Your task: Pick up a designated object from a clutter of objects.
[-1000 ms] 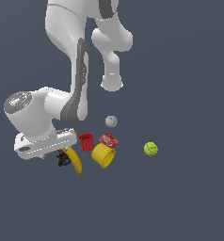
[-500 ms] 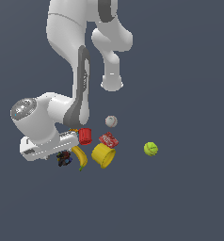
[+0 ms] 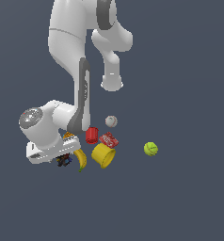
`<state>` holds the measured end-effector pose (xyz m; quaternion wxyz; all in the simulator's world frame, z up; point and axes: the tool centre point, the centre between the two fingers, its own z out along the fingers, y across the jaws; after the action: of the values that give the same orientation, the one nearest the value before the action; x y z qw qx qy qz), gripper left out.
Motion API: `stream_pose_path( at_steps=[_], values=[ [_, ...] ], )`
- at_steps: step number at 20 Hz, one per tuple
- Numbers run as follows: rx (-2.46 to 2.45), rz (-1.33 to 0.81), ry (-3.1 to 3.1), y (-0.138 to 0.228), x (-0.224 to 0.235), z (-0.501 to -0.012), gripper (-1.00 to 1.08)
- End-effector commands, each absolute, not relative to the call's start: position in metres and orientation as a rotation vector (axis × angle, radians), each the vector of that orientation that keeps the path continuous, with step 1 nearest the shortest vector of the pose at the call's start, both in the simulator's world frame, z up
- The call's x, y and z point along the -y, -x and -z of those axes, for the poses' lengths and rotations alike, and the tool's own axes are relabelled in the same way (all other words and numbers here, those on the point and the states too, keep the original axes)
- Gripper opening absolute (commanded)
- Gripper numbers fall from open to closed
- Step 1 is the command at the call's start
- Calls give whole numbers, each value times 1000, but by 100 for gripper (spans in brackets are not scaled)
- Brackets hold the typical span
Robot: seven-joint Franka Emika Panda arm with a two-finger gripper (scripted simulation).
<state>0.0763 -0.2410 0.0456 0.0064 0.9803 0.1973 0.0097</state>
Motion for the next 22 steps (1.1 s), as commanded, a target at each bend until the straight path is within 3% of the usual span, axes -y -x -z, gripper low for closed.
stream_pose_path(
  at_steps=[1, 2, 11, 22],
  values=[
    [-624, 0, -3079, -70, 236, -30, 100],
    [-624, 0, -3079, -70, 236, -30, -100],
    [-624, 0, -3079, -70, 236, -30, -100],
    [-624, -31, -3068, -76, 215, -64, -100]
  ],
)
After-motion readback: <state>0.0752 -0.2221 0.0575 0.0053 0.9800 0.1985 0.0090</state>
